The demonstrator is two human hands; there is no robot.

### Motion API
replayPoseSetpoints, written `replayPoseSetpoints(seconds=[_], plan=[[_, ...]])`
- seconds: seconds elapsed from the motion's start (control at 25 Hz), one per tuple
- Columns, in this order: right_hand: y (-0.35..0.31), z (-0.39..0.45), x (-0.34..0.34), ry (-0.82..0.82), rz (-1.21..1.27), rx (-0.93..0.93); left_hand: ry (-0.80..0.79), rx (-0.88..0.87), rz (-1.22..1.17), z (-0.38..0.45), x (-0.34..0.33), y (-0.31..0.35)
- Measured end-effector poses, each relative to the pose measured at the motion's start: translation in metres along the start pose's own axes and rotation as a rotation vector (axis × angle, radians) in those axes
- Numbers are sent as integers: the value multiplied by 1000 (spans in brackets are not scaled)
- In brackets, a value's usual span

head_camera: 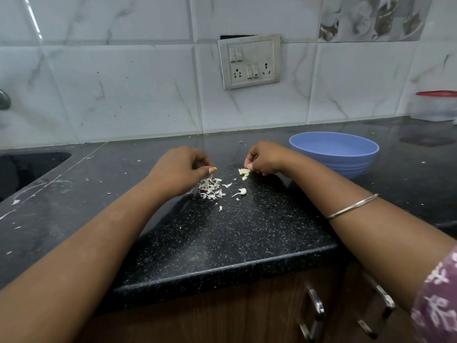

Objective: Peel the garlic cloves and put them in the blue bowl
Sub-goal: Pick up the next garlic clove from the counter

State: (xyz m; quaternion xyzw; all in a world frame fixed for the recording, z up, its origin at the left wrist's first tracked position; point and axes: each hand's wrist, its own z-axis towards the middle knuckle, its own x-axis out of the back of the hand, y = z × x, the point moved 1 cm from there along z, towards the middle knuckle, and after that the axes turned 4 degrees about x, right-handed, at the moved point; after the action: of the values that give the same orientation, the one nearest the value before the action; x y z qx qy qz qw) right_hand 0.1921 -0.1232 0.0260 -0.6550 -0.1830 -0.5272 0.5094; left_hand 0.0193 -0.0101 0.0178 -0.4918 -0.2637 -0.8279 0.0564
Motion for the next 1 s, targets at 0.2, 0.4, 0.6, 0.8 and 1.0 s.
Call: replayPoseSetpoints(seconds=[0.2, 0.4, 0.6, 0.8, 1.0], plan=[[1, 1, 0, 40, 120, -49, 10, -8, -3, 0, 0, 0], [-2, -2, 1, 71, 208, -7, 14, -14, -12, -1, 0, 1], [-9, -5, 4, 68, 272, 86, 13, -22, -18, -1, 0, 2], [-18, -16, 7, -112, 172, 263, -1, -20, -32, -2, 1, 2], [-22, -23, 12, -356, 43, 404, -19, -28, -9, -2, 1, 2]])
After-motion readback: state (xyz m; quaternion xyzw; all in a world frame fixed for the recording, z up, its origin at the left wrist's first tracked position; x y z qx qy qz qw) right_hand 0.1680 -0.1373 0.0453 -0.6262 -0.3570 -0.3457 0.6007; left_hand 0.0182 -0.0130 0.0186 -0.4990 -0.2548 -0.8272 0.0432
